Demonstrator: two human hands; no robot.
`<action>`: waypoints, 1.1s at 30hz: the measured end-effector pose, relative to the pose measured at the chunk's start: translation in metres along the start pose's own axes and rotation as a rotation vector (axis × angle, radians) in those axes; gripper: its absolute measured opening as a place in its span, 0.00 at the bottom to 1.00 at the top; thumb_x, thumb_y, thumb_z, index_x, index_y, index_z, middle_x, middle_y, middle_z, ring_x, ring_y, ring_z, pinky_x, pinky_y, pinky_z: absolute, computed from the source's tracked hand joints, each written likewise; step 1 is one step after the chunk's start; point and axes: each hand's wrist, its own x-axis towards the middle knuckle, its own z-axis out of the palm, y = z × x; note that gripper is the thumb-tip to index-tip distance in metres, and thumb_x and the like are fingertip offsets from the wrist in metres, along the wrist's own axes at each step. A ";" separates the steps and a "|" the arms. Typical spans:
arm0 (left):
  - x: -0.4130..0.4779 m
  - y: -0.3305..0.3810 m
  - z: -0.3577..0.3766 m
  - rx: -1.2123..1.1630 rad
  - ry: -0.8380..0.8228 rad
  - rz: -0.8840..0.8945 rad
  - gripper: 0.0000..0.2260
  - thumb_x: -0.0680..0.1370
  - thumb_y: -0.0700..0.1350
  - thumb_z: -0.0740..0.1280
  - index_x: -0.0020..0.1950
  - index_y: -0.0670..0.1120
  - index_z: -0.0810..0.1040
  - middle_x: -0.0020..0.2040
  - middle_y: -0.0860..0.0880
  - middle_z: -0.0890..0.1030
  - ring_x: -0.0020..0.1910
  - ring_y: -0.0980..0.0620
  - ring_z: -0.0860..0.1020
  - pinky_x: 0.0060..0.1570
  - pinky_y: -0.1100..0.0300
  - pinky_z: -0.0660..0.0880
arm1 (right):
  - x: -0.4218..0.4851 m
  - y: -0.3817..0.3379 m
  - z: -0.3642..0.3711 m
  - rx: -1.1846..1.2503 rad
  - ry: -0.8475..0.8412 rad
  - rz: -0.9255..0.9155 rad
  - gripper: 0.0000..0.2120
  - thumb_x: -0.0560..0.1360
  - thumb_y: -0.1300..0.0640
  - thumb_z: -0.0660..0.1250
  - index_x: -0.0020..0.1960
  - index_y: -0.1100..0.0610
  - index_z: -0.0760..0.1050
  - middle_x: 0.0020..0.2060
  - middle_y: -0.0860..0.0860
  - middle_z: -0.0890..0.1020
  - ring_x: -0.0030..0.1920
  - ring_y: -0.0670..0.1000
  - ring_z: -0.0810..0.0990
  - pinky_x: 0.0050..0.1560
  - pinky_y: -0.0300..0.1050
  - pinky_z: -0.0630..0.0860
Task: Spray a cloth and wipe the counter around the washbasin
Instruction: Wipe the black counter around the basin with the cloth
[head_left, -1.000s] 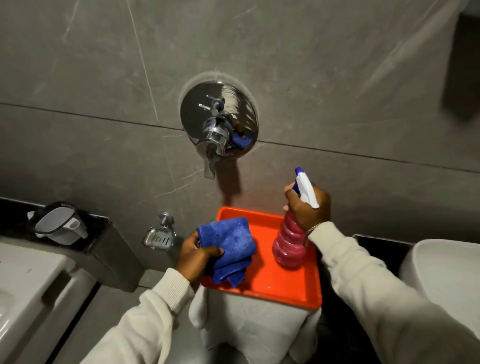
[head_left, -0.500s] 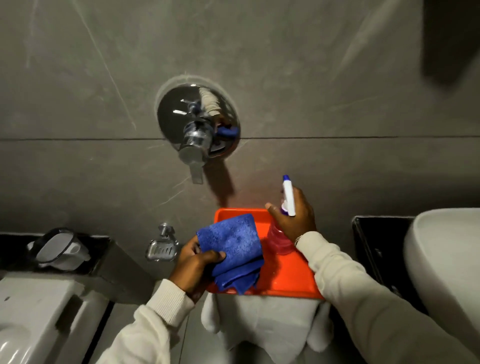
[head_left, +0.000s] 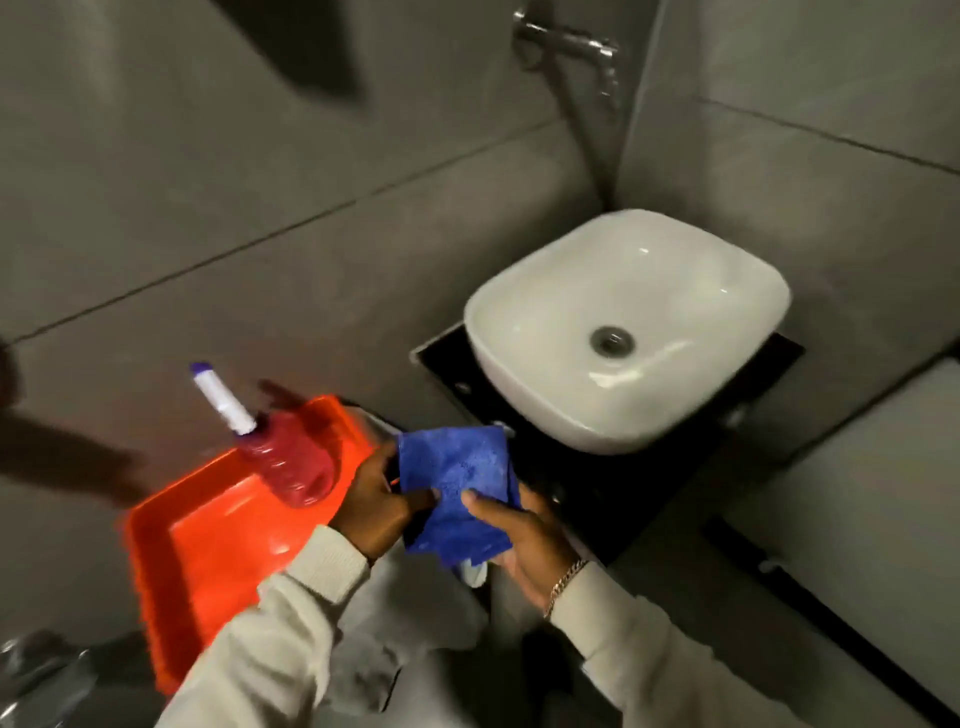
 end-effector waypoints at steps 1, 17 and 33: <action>0.008 0.003 0.013 0.049 -0.063 0.015 0.27 0.58 0.39 0.71 0.56 0.42 0.73 0.47 0.46 0.81 0.41 0.59 0.81 0.42 0.68 0.77 | -0.004 -0.003 -0.014 -0.026 0.058 -0.048 0.21 0.66 0.61 0.73 0.59 0.58 0.78 0.54 0.61 0.84 0.53 0.62 0.83 0.49 0.52 0.82; 0.220 0.078 0.057 1.372 -0.515 0.381 0.24 0.81 0.51 0.53 0.75 0.44 0.55 0.78 0.44 0.56 0.77 0.45 0.49 0.76 0.49 0.48 | 0.022 -0.018 -0.089 -0.889 0.414 -0.548 0.16 0.63 0.57 0.75 0.50 0.57 0.80 0.41 0.49 0.86 0.40 0.45 0.83 0.44 0.36 0.79; 0.308 0.058 0.019 1.680 -0.737 0.889 0.33 0.78 0.61 0.48 0.75 0.41 0.47 0.79 0.42 0.47 0.77 0.44 0.43 0.74 0.43 0.48 | 0.152 0.019 -0.008 -1.638 0.593 -0.739 0.06 0.73 0.59 0.70 0.47 0.61 0.79 0.35 0.59 0.79 0.39 0.57 0.71 0.35 0.44 0.67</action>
